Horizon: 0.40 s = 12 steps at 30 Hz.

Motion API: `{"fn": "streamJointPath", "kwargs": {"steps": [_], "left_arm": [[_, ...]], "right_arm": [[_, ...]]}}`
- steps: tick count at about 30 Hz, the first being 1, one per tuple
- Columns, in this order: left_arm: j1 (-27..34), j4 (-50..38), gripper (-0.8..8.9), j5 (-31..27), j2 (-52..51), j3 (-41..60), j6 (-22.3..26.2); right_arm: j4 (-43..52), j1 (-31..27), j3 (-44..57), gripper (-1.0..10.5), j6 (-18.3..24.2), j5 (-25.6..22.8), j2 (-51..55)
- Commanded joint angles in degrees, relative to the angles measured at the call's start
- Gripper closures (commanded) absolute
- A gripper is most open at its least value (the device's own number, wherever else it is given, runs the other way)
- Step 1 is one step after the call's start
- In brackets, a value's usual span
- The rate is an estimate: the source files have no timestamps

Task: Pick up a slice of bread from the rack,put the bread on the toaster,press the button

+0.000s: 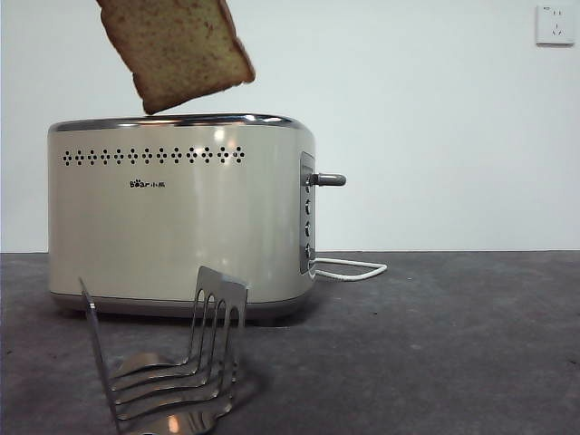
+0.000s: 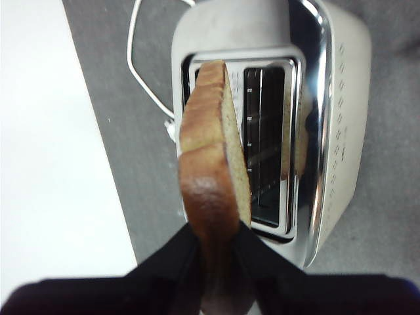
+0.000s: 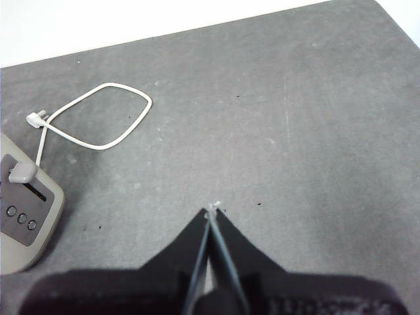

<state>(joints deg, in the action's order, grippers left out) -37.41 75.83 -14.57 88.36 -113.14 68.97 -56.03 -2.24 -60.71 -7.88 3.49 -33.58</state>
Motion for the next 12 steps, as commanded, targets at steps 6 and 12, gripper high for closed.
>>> {"fn": "streamJointPath", "kwargs": {"steps": [6,12], "left_arm": [[-1.11,-0.04,8.26,0.63,-1.14,0.52,-1.07],[-2.05,-0.02,8.26,-0.63,-1.81,4.74,-0.92]], "right_arm": [[0.17,0.07,0.09,9.5,0.5,0.15,-0.02],[0.13,0.07,0.09,9.5,0.5,0.17,0.0]]}}
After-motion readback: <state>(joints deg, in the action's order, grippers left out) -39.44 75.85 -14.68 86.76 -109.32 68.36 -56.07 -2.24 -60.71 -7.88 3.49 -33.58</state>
